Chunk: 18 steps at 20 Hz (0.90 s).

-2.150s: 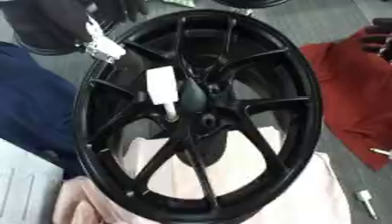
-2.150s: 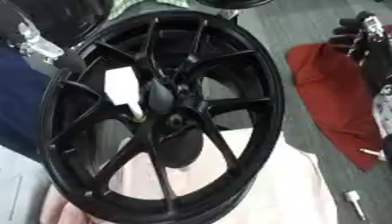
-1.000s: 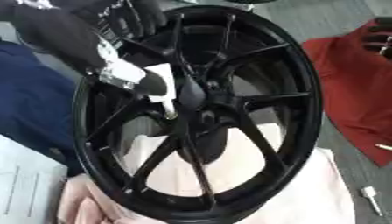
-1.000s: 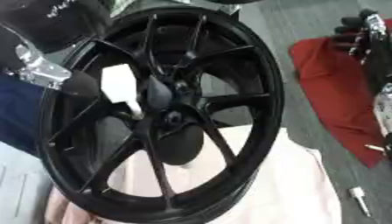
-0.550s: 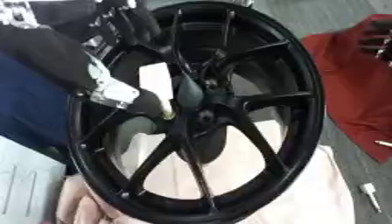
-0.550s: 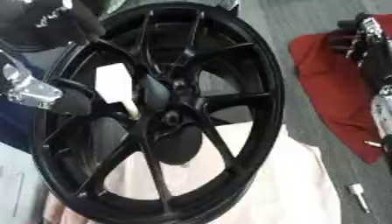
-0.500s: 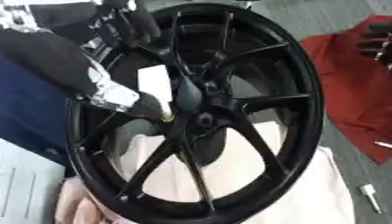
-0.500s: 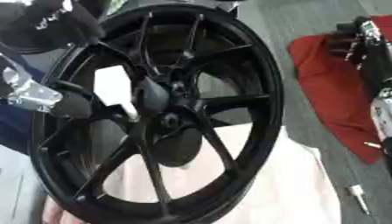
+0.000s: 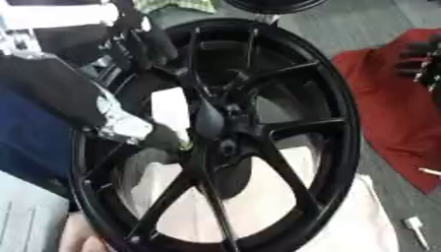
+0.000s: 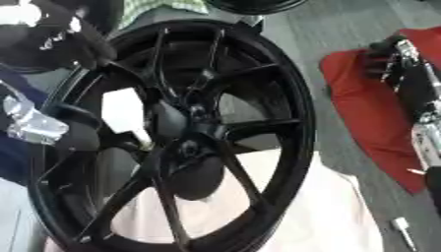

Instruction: Pull the pin out of the wheel hub.

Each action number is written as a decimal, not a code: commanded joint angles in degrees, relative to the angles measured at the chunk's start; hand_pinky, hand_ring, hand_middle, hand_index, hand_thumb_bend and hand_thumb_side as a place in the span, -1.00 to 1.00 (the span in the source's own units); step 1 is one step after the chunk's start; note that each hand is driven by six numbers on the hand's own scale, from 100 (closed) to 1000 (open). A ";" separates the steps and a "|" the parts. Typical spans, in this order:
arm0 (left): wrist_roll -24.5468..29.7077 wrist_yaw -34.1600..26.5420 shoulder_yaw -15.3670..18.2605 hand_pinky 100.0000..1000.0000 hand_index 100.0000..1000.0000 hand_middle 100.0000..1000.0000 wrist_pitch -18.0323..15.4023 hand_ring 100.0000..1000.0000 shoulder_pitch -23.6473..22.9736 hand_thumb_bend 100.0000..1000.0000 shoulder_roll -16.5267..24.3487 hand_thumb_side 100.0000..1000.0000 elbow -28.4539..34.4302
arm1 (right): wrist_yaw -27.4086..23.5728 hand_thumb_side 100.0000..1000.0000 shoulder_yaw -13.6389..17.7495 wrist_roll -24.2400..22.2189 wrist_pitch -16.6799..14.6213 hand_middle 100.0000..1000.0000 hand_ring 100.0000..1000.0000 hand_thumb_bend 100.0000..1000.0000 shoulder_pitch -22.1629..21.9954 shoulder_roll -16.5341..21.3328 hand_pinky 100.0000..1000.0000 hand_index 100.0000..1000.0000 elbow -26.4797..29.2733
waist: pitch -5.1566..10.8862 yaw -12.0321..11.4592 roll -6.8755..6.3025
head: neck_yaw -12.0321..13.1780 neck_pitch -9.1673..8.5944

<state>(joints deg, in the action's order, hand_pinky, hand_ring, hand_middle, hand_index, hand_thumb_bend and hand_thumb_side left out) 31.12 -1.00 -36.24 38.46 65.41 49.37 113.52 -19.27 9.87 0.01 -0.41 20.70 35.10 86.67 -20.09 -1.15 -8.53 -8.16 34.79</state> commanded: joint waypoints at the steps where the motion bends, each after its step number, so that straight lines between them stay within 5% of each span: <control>1: 5.30 2.73 -0.25 0.54 0.66 0.46 4.00 0.55 0.96 0.34 0.63 -0.39 -1.08 | 0.53 0.77 0.29 -0.18 0.01 0.28 0.38 -1.00 0.91 1.03 0.50 0.46 0.61 | 0.91 -0.02 0.59 | -0.28 -1.38; 18: 11.39 13.09 -4.54 0.51 0.56 0.30 -2.30 0.44 3.56 0.19 -7.63 -0.55 -14.77 | 0.55 0.78 0.24 -0.50 0.08 0.28 0.38 -1.00 0.70 0.43 0.50 0.46 0.23 | 0.78 0.22 0.78 | 0.66 -1.87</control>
<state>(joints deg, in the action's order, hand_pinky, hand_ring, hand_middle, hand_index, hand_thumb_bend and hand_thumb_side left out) 37.64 11.57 -41.16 31.94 67.66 41.19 99.17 -19.26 9.85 -0.28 -0.23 21.07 34.52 86.39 -20.20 -0.90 -8.34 -7.66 33.62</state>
